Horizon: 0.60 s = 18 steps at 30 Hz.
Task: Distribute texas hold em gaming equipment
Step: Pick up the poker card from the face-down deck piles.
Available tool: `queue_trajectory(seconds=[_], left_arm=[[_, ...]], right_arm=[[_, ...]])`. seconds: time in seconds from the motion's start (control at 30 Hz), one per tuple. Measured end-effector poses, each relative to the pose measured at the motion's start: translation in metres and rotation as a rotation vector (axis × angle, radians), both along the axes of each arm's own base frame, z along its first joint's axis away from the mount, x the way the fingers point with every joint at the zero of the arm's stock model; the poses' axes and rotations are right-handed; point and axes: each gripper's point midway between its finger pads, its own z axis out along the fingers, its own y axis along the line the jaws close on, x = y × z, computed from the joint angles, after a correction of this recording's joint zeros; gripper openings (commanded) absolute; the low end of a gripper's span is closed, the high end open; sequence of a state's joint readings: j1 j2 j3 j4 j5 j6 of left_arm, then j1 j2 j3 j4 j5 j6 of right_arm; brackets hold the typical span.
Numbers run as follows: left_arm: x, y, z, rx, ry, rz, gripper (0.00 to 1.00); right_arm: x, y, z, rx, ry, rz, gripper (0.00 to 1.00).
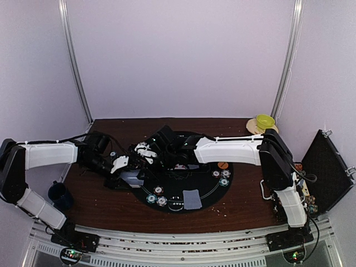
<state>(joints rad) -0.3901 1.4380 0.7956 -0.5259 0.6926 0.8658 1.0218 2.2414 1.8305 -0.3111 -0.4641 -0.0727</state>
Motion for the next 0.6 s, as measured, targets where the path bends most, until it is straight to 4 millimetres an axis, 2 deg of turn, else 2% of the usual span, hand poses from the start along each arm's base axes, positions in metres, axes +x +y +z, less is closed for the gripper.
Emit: queue_trajectory(seconds=[0.23, 0.33, 0.47, 0.6], left_arm=[[0.0001, 0.0000, -0.0005, 0.001, 0.001, 0.000, 0.54], [0.0002, 0.0001, -0.0010, 0.002, 0.002, 0.000, 0.54], [0.0002, 0.0002, -0.0014, 0.003, 0.003, 0.001, 0.54], [0.0005, 0.0003, -0.0021, 0.005, 0.003, 0.001, 0.54]], right_arm=[[0.0013, -0.0003, 0.0001, -0.002, -0.007, -0.004, 0.34], [0.0015, -0.0003, 0.0003, -0.002, -0.009, -0.004, 0.25], [0.0009, 0.0000, 0.0005, -0.002, -0.011, -0.002, 0.21], [-0.0001, 0.0003, 0.0011, -0.001, -0.012, 0.002, 0.06]])
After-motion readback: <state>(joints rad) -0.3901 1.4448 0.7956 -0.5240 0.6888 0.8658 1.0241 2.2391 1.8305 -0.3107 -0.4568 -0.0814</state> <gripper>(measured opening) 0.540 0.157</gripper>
